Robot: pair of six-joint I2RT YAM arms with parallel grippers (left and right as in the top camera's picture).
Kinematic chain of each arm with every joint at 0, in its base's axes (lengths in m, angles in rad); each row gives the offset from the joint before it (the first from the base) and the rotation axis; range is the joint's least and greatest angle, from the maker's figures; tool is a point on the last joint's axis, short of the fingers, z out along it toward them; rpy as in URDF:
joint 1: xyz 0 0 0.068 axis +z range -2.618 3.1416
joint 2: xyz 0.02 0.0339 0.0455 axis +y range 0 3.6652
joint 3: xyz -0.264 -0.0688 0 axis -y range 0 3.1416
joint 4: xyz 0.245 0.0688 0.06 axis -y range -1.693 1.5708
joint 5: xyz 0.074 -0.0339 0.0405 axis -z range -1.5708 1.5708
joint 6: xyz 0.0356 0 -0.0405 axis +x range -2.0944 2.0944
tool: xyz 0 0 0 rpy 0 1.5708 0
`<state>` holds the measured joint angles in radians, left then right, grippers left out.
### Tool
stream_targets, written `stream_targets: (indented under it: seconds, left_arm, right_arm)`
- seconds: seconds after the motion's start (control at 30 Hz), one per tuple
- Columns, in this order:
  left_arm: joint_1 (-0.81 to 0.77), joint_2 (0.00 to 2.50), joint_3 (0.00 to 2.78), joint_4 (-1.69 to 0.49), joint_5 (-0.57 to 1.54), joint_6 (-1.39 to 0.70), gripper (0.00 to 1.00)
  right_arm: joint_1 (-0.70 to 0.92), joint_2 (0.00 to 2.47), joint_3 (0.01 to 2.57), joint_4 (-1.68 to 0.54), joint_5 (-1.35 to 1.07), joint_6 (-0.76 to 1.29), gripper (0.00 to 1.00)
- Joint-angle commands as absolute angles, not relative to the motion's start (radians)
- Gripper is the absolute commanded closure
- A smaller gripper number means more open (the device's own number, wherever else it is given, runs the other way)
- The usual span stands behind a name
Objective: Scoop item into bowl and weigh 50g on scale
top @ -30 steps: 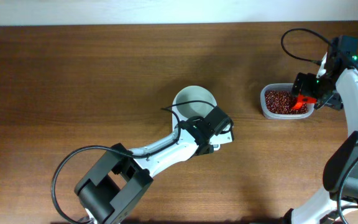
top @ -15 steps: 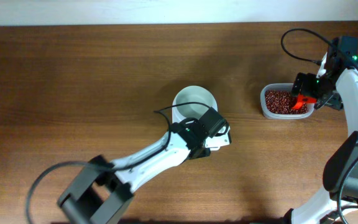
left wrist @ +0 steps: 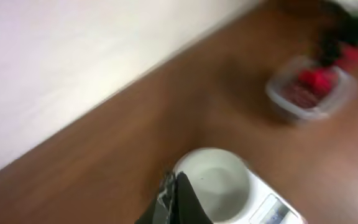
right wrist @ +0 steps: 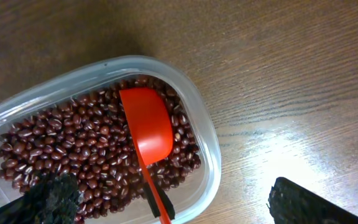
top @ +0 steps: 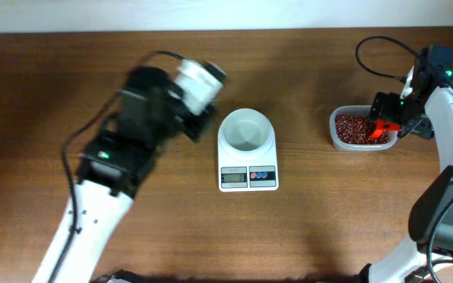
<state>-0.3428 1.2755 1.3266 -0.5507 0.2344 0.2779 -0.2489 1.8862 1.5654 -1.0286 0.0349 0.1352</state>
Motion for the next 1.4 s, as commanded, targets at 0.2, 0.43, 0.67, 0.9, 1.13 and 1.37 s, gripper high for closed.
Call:
stream_targets:
  seconds: [0.2, 0.43, 0.67, 0.9, 1.13, 1.37]
  left_arm:
    - [0.155, 1.489, 1.334, -0.367, 0.24, -0.057, 1.0]
    - [0.315, 1.547, 1.334, -0.529, 0.236, -0.213, 1.0]
    - [0.316, 1.594, 1.328, -0.913, 0.251, -0.213, 1.0]
    - [0.152, 1.593, 1.327, -1.275, 0.352, -0.001, 1.0]
    - [-0.194, 1.593, 1.327, -1.301, 0.341, -0.079, 1.0]
    - [-0.487, 1.593, 1.327, -1.219, 0.199, -0.119, 1.0]
  right_arm:
    - [-0.247, 1.89, 1.58, -1.029, 0.03, 0.135, 0.01]
    - [-0.247, 1.89, 1.58, -1.029, 0.03, 0.135, 0.01]
    - [-0.247, 1.89, 1.58, -1.029, 0.03, 0.135, 0.01]
    - [-0.247, 1.89, 1.58, -1.029, 0.03, 0.135, 0.01]
    - [-0.247, 1.89, 1.58, -1.029, 0.03, 0.135, 0.01]
    - [-0.247, 1.89, 1.58, -1.029, 0.03, 0.135, 0.01]
